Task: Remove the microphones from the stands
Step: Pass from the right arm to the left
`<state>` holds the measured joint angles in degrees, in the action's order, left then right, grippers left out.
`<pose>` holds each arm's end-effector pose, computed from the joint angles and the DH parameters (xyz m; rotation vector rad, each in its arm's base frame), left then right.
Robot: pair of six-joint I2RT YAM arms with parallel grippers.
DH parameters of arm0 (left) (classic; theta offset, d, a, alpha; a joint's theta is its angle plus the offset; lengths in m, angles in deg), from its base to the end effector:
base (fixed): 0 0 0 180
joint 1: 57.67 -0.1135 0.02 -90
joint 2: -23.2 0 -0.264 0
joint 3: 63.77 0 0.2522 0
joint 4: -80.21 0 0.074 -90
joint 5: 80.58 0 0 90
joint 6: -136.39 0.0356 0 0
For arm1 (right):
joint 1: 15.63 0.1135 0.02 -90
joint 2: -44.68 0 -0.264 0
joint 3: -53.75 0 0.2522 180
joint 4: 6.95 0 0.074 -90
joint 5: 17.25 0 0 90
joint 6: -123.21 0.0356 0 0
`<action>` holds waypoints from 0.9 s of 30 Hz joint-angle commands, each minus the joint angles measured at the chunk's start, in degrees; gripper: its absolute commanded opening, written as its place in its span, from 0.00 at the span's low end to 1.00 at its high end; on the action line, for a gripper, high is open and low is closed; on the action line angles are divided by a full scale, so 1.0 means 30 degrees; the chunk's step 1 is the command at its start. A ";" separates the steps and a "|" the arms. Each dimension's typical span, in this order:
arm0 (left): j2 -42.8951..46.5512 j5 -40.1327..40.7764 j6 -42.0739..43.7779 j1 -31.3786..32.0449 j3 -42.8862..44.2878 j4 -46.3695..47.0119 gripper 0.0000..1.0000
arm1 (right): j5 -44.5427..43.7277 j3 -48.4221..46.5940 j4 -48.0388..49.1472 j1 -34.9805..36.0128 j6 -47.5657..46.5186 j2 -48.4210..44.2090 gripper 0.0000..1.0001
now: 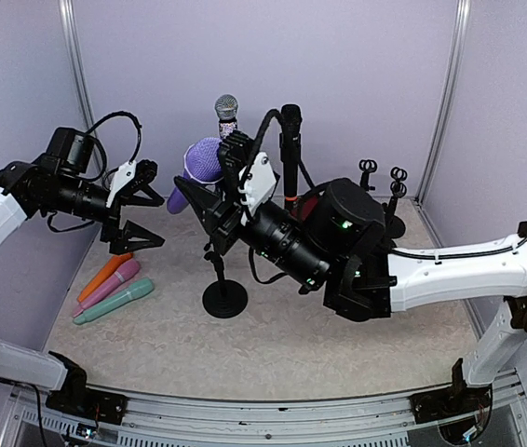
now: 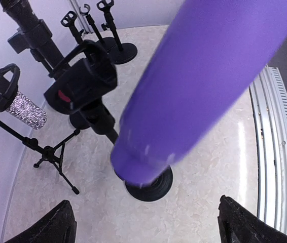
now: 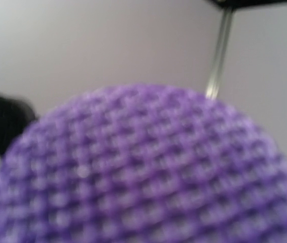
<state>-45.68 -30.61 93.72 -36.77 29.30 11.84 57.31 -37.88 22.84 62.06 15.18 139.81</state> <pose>0.2044 -0.1026 0.3925 1.4876 1.6027 -0.5576 0.0929 0.3814 0.4090 -0.6762 0.9462 0.7760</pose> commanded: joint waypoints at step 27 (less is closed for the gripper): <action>0.1717 0.1303 0.1271 0.0843 -0.1222 -0.1297 0.08 | 0.3570 -0.1416 0.0358 -0.1024 0.6178 0.3326 0.52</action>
<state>-41.38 -32.45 98.90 -33.77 28.14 5.74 68.77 -45.29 21.40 58.52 35.95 153.56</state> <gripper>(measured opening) 0.294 0.452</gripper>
